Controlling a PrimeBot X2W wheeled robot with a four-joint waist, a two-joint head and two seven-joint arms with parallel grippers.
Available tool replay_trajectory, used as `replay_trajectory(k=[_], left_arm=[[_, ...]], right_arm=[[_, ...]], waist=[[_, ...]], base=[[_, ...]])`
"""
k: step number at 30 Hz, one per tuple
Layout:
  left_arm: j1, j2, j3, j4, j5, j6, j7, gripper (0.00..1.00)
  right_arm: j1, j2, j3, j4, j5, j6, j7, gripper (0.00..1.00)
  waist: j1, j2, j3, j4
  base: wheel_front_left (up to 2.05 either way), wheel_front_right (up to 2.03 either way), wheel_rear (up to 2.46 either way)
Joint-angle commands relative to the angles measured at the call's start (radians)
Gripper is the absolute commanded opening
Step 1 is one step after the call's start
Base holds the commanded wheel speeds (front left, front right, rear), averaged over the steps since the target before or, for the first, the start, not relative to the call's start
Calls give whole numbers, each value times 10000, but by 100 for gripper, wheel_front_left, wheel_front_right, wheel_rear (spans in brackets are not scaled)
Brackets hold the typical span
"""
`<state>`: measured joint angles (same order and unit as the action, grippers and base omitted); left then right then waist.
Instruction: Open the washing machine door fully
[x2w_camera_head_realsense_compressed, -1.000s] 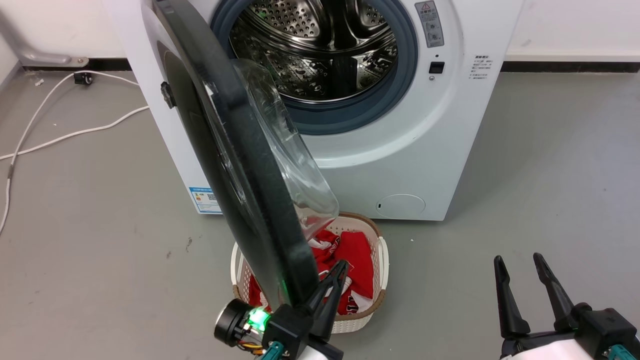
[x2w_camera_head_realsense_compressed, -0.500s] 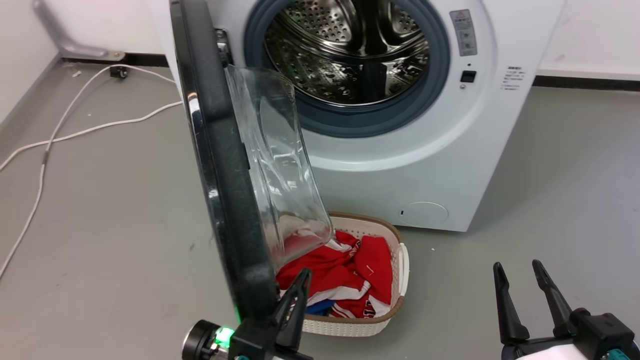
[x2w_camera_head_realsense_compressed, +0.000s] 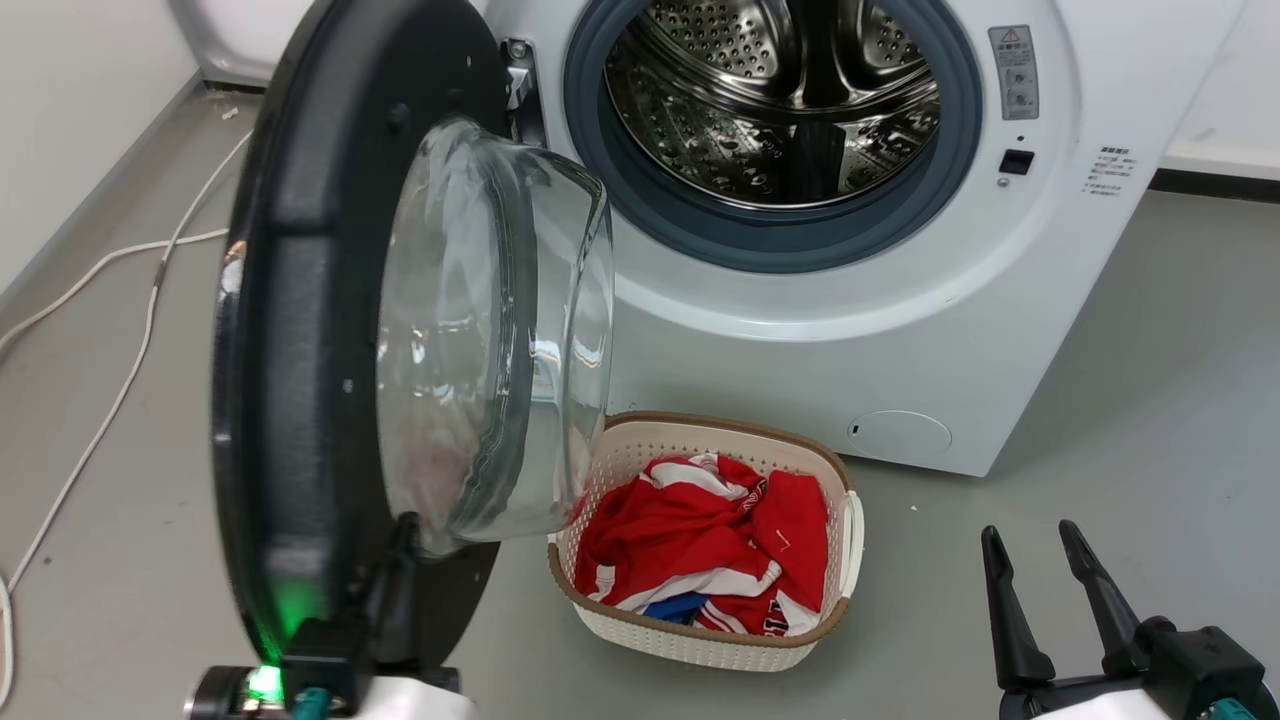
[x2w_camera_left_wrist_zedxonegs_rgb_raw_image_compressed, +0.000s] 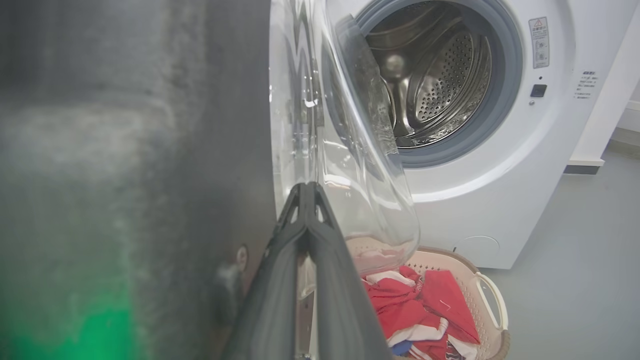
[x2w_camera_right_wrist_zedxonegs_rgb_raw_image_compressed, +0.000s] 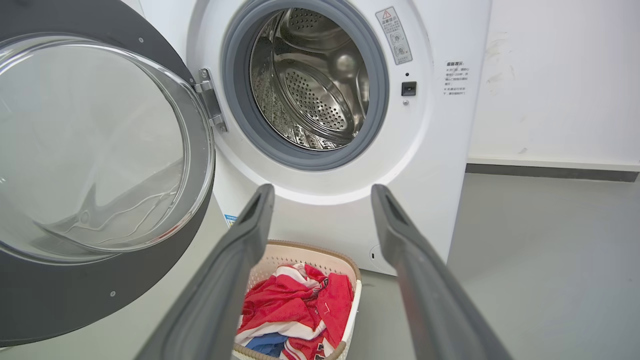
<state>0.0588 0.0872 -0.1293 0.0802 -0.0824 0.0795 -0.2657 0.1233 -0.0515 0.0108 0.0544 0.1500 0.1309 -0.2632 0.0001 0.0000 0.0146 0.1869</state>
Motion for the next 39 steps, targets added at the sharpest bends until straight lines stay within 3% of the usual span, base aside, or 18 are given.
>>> replay_trajectory(k=[1, 21, 39], left_arm=[[-121, 185, 360, -81, -13, 94, 20, 0], [-1246, 459, 3616, 319, -357, 47, 22, 0], [-3272, 961, 5246, 1886, -454, -484, 25, 0]], right_arm=[[-7, 25, -6, -45, -14, -2, -21, 100], [-511, 26, -118, -260, -323, -2, -21, 100], [-1205, 26, -163, -413, -934, -2, -21, 100]], waist=[[-1, 0, 57, 57], [-1, 0, 1141, 574], [-1, 0, 2445, 812]], base=[[0, 0, 0], [0, 0, 0], [0, 0, 0]])
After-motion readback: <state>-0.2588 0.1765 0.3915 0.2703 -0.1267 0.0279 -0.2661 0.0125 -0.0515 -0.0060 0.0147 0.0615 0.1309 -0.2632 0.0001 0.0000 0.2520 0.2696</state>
